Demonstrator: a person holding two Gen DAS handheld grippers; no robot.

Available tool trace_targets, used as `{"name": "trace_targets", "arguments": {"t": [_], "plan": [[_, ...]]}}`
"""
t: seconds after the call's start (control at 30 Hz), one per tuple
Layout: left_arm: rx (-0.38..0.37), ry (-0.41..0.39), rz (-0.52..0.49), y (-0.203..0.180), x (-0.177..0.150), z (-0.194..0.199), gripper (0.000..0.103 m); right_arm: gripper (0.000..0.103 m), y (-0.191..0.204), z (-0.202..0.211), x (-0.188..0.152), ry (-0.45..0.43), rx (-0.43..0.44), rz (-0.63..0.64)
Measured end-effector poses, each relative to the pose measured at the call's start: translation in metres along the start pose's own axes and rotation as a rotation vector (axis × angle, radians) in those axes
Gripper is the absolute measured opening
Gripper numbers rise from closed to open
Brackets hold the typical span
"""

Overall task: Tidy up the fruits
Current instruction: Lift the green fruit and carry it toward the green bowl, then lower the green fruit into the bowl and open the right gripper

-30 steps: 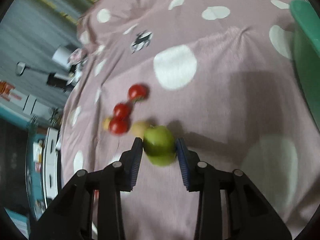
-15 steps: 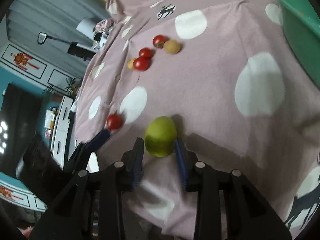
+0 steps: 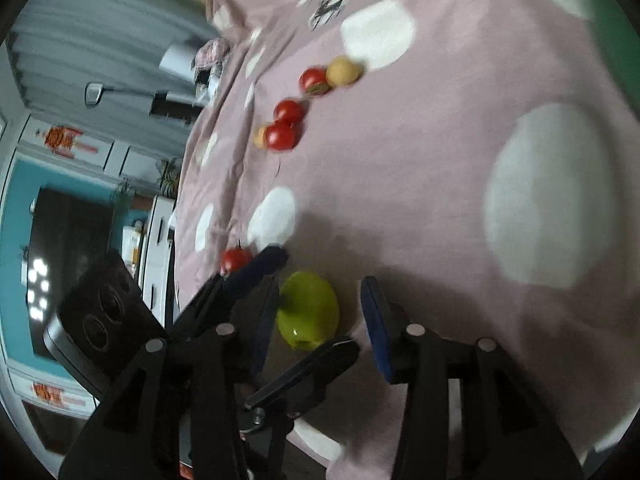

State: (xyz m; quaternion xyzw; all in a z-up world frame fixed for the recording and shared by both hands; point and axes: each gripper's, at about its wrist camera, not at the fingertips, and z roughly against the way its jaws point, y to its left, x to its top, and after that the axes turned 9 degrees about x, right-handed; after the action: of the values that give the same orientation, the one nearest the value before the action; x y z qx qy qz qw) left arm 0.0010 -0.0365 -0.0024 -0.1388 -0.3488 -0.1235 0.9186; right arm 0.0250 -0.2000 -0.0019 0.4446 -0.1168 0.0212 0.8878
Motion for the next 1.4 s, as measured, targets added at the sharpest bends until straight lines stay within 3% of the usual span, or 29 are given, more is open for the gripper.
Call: {"name": "trace_targets", "arguments": {"t": [0.17,0.3,0.47,0.63,0.93,1.13,1.23,1.33,1.4], "plan": [[-0.046,0.021,-0.008,0.002,-0.010,0.012,0.062,0.043,0.014,-0.014,-0.007,0.035,-0.019,0.065],[-0.101,0.031,0.013,0.010,-0.009,0.011,0.048,0.037,0.014,-0.017,-0.009,0.012,-0.027,0.085],[-0.059,0.026,-0.020,0.005,-0.013,0.019,0.047,0.037,0.014,-0.019,-0.011,0.011,-0.009,0.087],[-0.066,0.013,-0.017,0.005,-0.012,0.026,0.047,0.036,0.019,-0.014,-0.013,-0.003,-0.007,0.104],[-0.069,-0.078,-0.029,-0.012,0.003,0.049,0.047,0.036,0.033,0.020,-0.012,-0.089,0.037,0.140],[-0.081,-0.120,-0.113,-0.049,0.023,0.058,0.047,0.036,0.030,0.063,-0.012,-0.156,0.055,0.161],[-0.134,-0.138,-0.150,-0.077,0.043,0.055,0.047,0.036,0.024,0.099,-0.006,-0.208,0.045,0.174],[-0.184,-0.153,-0.182,-0.111,0.073,0.042,0.046,0.036,0.016,0.134,0.005,-0.283,0.016,0.156],[-0.213,-0.144,-0.227,-0.138,0.092,0.027,0.046,0.036,0.006,0.161,0.016,-0.344,-0.052,0.126]]}}
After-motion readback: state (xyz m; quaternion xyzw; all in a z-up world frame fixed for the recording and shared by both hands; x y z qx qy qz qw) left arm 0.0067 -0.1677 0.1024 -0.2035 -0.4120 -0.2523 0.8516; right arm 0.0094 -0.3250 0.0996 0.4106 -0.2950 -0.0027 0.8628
